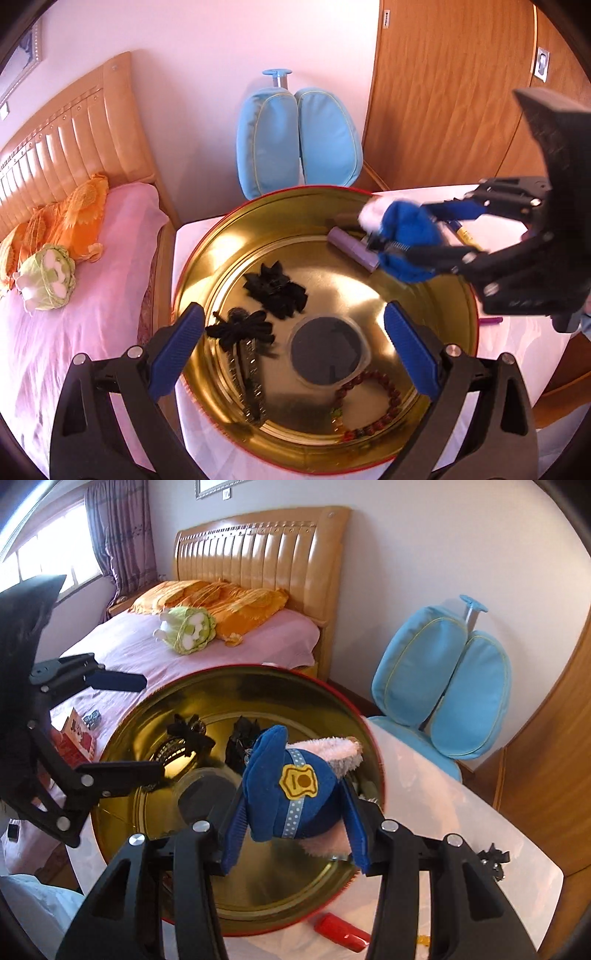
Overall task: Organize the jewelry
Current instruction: 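Lower the doll into the red tin and open the right gripper, then move the right gripper to the yellow tube and close on it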
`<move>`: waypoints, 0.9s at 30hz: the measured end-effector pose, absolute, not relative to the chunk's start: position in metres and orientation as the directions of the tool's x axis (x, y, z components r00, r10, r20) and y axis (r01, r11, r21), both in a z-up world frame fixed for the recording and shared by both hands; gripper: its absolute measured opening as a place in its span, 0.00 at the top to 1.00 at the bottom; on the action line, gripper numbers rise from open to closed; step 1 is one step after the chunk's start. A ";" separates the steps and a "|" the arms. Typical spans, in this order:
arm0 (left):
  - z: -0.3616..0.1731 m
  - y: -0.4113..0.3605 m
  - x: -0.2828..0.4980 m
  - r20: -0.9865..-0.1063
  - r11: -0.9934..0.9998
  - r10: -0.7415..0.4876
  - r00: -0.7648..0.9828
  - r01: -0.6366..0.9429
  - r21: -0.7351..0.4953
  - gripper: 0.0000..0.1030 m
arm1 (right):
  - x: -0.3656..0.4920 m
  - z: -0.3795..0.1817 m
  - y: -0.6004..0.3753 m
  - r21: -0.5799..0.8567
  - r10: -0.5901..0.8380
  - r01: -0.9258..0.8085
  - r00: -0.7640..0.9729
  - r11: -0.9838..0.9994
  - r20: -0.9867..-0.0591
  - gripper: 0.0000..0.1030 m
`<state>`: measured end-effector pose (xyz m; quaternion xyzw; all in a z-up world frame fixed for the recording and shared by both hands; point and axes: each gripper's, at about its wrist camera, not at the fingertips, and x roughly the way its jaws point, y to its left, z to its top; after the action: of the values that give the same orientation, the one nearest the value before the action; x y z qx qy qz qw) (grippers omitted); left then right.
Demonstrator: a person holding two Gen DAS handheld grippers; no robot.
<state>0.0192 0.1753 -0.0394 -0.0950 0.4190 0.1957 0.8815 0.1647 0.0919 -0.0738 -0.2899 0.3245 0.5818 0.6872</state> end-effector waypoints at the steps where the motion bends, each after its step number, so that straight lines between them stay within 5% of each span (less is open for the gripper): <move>1: -0.042 0.178 0.014 -0.779 0.902 0.275 0.564 -0.431 0.006 0.08 | 0.160 -0.081 0.098 -0.023 0.594 -0.989 0.107 0.147 -0.798 0.53; 9: -0.049 0.199 -0.015 -0.788 0.887 0.283 0.547 -0.461 -0.001 0.08 | 0.145 -0.111 0.136 -0.084 0.505 -0.985 0.148 0.148 -0.851 0.50; 19: -0.044 0.195 -0.019 -0.780 0.889 0.275 0.562 -0.458 -0.017 0.08 | 0.144 -0.093 0.119 -0.062 0.590 -0.979 0.167 0.193 -0.790 0.14; 27: -0.037 0.161 -0.002 -0.782 0.914 0.227 0.581 -0.405 -0.035 0.08 | 0.174 -0.066 0.054 0.002 0.654 -0.934 0.249 0.358 -0.714 0.10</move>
<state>-0.0018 0.1612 -0.0367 -0.1052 0.4215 0.1789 0.8828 0.1741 0.0543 -0.0658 -0.2190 0.3196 0.5227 0.7594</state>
